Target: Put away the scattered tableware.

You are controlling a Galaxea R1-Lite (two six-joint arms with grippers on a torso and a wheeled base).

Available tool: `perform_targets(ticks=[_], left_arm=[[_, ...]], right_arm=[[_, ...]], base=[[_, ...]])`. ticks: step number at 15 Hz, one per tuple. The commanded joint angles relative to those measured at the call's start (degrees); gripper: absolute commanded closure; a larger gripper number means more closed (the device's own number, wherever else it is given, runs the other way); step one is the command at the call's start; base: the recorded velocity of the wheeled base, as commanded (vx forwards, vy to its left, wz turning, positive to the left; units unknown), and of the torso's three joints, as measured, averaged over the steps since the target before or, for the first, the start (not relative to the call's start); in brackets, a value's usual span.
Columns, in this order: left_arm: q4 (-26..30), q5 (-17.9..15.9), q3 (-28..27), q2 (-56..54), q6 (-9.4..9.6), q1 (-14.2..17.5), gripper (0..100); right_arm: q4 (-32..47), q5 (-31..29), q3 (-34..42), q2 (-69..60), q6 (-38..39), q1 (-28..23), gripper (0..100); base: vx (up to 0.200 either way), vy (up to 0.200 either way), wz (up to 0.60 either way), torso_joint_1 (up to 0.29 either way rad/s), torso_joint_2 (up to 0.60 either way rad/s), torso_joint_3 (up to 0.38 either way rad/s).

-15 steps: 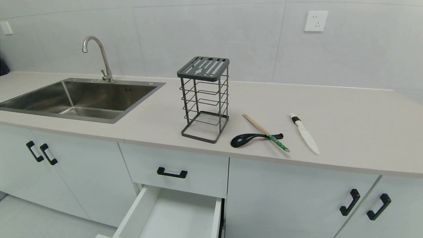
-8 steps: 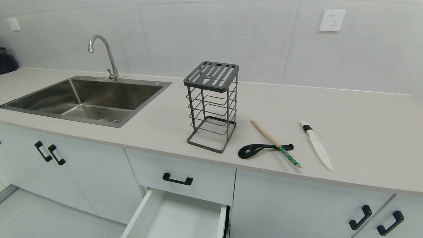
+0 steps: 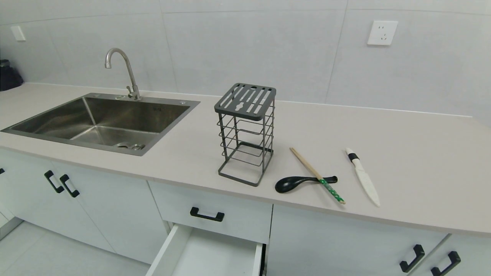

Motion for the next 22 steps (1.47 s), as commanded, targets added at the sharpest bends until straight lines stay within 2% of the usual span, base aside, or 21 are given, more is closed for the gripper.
perform_targets(ticks=[1,10,22], left_arm=[[0.0,0.0,0.0,0.1,-0.05,0.0,0],[0.0,0.0,0.0,0.1,-0.05,0.0,0],[0.0,0.0,0.0,0.1,-0.05,0.0,0]], right_arm=[[0.0,0.0,0.0,0.1,0.0,0.0,100],[0.0,0.0,0.0,0.1,0.1,0.0,100],[0.0,0.1,0.0,0.1,0.2,0.0,100]], base=[[0.0,0.0,0.0,0.251,-0.49,-0.227],[0.0,0.0,0.0,0.274,-0.54,-0.26],[0.0,0.0,0.0,0.019,-0.04,-0.017]])
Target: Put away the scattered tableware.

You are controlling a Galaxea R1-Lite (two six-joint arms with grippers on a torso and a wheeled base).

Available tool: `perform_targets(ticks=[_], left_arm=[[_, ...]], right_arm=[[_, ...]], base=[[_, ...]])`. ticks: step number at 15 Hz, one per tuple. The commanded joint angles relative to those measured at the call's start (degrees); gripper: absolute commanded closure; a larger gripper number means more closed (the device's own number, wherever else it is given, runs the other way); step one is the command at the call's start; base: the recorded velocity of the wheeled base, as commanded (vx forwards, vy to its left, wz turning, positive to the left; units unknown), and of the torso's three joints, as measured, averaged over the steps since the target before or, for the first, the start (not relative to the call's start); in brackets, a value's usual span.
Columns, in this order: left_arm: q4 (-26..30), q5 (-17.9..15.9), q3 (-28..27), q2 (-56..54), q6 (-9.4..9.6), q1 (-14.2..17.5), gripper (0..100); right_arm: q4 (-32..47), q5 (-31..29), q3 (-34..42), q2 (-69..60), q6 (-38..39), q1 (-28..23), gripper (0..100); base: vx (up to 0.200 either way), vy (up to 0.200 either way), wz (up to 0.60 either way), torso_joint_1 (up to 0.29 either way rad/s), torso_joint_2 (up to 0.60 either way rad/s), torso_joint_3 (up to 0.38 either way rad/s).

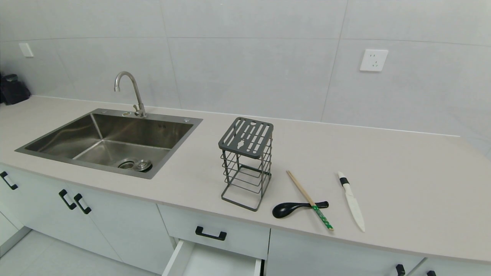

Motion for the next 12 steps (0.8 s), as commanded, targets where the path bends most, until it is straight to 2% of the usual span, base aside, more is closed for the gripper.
perform_targets(ticks=[1,2,11,12], left_arm=[[0.0,0.0,0.0,0.1,0.0,0.0,0],[0.0,0.0,0.0,0.1,0.0,0.0,0],[0.0,0.0,0.0,0.1,0.0,0.0,0],[0.0,0.0,0.0,0.1,0.0,0.0,0]], right_arm=[[0.0,0.1,0.0,0.1,0.1,0.0,100],[0.1,0.1,0.0,0.0,0.1,0.0,0],[-0.4,0.3,0.2,0.0,0.4,0.0,0],[-4.9,0.4,0.2,0.0,0.8,0.0,0]], base=[[0.0,0.0,0.0,0.0,0.0,0.0],[0.0,0.0,0.0,0.0,0.0,0.0],[0.0,0.0,0.0,0.0,0.0,0.0],[0.0,0.0,0.0,0.0,0.0,0.0]])
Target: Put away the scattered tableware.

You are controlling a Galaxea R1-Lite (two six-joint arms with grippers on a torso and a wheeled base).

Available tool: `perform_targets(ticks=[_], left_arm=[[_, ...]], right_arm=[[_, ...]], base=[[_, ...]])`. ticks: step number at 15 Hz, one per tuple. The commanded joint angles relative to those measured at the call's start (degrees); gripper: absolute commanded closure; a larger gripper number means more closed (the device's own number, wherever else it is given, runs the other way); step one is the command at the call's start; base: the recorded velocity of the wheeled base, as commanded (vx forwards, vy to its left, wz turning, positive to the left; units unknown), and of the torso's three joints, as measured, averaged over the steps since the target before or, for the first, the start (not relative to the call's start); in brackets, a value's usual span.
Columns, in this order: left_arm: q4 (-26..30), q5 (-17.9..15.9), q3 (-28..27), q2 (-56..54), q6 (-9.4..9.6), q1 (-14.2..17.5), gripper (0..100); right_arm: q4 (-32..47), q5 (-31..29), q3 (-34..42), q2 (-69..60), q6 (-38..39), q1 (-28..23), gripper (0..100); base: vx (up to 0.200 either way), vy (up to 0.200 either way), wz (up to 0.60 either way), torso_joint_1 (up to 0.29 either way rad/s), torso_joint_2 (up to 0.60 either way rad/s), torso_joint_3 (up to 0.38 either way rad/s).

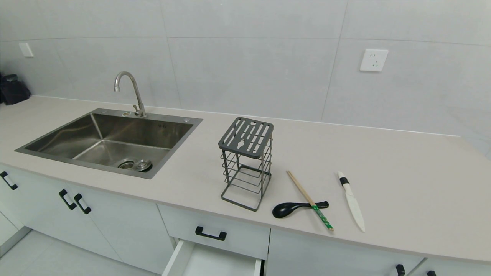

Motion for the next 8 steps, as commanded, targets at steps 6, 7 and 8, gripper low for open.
perform_targets(ticks=[6,7,8], left_arm=[[0.0,0.0,0.0,0.1,0.06,0.0,0],[0.0,0.0,0.0,0.1,-0.03,0.0,0],[0.0,0.0,0.0,0.1,-0.03,0.0,0]], right_arm=[[-6.1,9.3,-12.7,9.3,-1.1,0.5,0],[-5.4,10.1,-14.2,11.1,-1.1,0.6,0],[-3.9,12.7,-17.7,17.3,-1.3,0.7,0]], base=[[0.0,0.0,0.0,0.0,0.0,0.0],[0.0,0.0,0.0,0.0,0.0,0.0],[0.0,0.0,0.0,0.0,0.0,0.0]])
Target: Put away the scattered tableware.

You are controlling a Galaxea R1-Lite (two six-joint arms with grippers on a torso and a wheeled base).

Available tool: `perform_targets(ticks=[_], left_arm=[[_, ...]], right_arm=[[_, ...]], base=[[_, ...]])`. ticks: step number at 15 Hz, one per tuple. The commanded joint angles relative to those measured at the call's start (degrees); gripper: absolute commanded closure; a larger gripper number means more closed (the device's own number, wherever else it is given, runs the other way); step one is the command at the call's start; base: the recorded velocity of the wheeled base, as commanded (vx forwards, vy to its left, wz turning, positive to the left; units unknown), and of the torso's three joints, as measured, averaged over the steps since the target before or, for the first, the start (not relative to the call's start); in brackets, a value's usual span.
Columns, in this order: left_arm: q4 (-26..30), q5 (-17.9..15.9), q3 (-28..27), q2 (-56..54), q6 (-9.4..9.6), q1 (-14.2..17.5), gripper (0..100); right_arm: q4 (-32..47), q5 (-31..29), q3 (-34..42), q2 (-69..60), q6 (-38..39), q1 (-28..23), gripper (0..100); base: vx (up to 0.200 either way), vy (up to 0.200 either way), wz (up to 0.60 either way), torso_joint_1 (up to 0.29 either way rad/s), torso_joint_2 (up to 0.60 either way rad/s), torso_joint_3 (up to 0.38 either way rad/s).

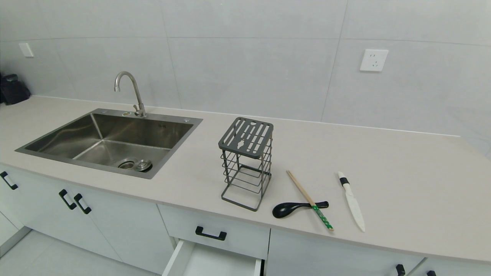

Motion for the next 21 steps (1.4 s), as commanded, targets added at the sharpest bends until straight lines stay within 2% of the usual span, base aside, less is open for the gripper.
perform_targets(ticks=[1,4,6,8,12,15,18,21], left_arm=[[0.0,0.0,0.0,0.1,-0.03,0.0,0],[0.0,0.0,0.0,0.1,0.06,0.0,0],[0.0,0.0,0.0,0.1,-0.03,0.0,0],[0.0,0.0,0.0,0.1,-0.03,0.0,0],[0.0,0.0,0.0,0.1,0.06,0.0,0],[0.0,0.0,0.0,0.1,-0.03,0.0,0],[0.0,0.0,0.0,0.1,-0.03,0.0,0],[0.0,0.0,0.0,0.1,-0.03,0.0,0]], right_arm=[[4.3,5.1,-7.7,14.6,-1.3,0.5,0],[11.4,7.5,-7.7,23.1,-6.4,1.4,0],[11.8,7.9,-8.0,30.8,-8.1,4.4,0],[11.1,7.9,-9.5,37.4,-8.1,5.0,0],[8.0,7.4,-15.5,52.2,-11.3,5.1,0],[0.2,7.7,-16.6,65.0,-13.0,5.3,0],[-2.4,7.7,-17.1,70.5,-12.7,10.0,0],[-5.2,7.7,-18.6,75.4,-12.6,10.5,0]], base=[[0.0,0.0,0.0,0.0,0.0,0.0],[0.0,0.0,0.0,0.0,0.0,0.0],[0.0,0.0,0.0,0.0,0.0,0.0],[0.0,0.0,0.0,0.0,0.0,0.0],[0.0,0.0,0.0,0.0,0.0,0.0],[0.0,0.0,0.0,0.0,0.0,0.0],[0.0,0.0,0.0,0.0,0.0,0.0],[0.0,0.0,0.0,0.0,0.0,0.0]])
